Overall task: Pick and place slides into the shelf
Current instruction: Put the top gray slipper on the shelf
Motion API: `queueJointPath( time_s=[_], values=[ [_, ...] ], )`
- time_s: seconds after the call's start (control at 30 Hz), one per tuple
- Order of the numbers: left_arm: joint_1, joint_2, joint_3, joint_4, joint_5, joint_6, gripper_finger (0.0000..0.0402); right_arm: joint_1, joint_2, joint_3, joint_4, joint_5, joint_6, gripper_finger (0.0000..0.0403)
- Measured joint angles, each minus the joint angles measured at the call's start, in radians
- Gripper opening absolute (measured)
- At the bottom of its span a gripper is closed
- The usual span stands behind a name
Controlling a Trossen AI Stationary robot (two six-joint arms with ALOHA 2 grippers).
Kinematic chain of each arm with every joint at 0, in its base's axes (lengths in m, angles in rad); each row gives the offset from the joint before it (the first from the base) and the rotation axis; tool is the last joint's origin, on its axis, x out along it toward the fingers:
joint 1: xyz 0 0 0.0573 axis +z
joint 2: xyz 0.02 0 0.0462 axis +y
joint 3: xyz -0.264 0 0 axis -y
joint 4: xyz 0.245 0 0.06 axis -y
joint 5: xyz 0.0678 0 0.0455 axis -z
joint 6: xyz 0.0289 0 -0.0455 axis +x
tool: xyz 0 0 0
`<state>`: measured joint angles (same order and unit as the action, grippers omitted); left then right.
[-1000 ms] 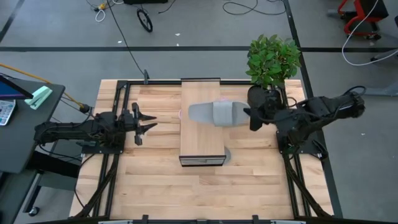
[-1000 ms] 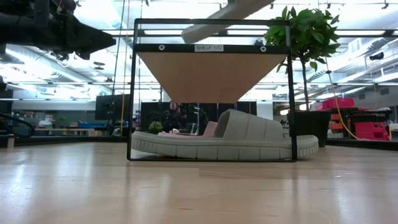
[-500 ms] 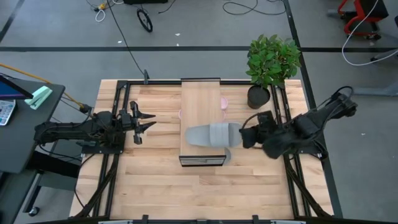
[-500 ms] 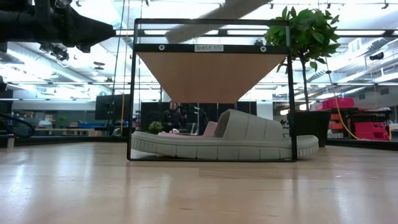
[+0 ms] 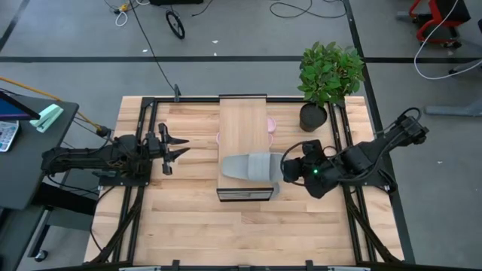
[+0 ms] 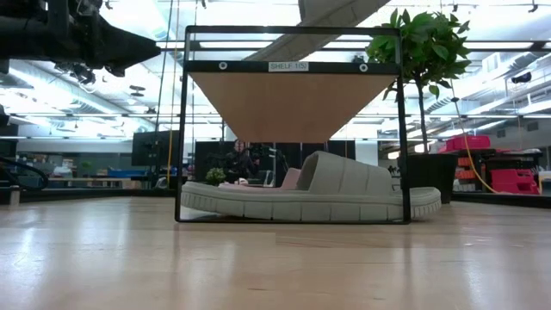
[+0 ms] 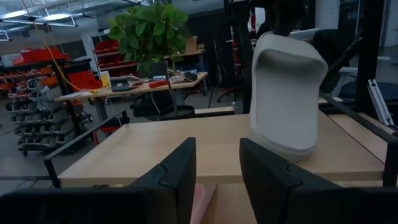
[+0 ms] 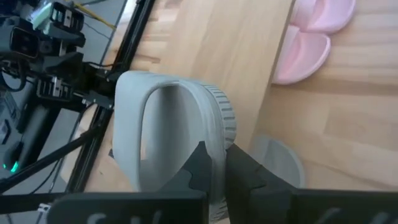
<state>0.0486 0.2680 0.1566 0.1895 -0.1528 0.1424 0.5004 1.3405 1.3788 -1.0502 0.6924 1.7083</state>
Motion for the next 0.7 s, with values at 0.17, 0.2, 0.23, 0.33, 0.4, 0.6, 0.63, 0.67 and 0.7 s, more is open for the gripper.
queueJointPath(
  time_s=[0.17, 0.2, 0.23, 0.33, 0.4, 0.6, 0.63, 0.67, 0.7],
  values=[
    [0.0, 0.0, 0.0, -0.009, 0.0, 0.001, 0.0126, -0.027, -0.004, 0.0, 0.025, -0.063, -0.014, 0.0023],
    [0.0, 0.0, 0.0, -0.009, 0.0, 0.001, 0.0125, -0.037, -0.006, 0.0, 0.038, -0.082, -0.028, 0.0023],
    [0.0, 0.0, 0.0, -0.008, 0.0, 0.001, 0.0124, -0.045, -0.007, 0.0, 0.055, -0.098, -0.046, 0.0023],
    [0.0, 0.0, 0.0, -0.009, 0.0, 0.014, 0.0121, -0.072, -0.008, 0.0, 0.084, -0.134, -0.09, 0.0023],
    [0.0, 0.0, 0.0, -0.009, 0.0, 0.025, 0.0122, -0.092, -0.008, 0.0, 0.079, -0.156, -0.104, 0.0023],
    [0.0, 0.0, 0.0, -0.008, 0.0, 0.028, 0.0128, -0.152, 0.006, 0.0, 0.063, -0.23, -0.113, 0.0023],
    [0.0, 0.0, 0.0, -0.008, 0.0, 0.033, 0.0128, -0.16, 0.008, 0.0, 0.059, -0.245, -0.113, 0.0023],
    [0.0, 0.0, 0.0, -0.008, 0.0, 0.037, 0.0127, -0.165, 0.015, 0.0, 0.057, -0.26, -0.113, 0.0023],
    [0.0, 0.0, 0.0, -0.008, 0.0, 0.042, 0.0126, -0.174, 0.02, 0.0, 0.052, -0.275, -0.113, 0.0023]
  ],
)
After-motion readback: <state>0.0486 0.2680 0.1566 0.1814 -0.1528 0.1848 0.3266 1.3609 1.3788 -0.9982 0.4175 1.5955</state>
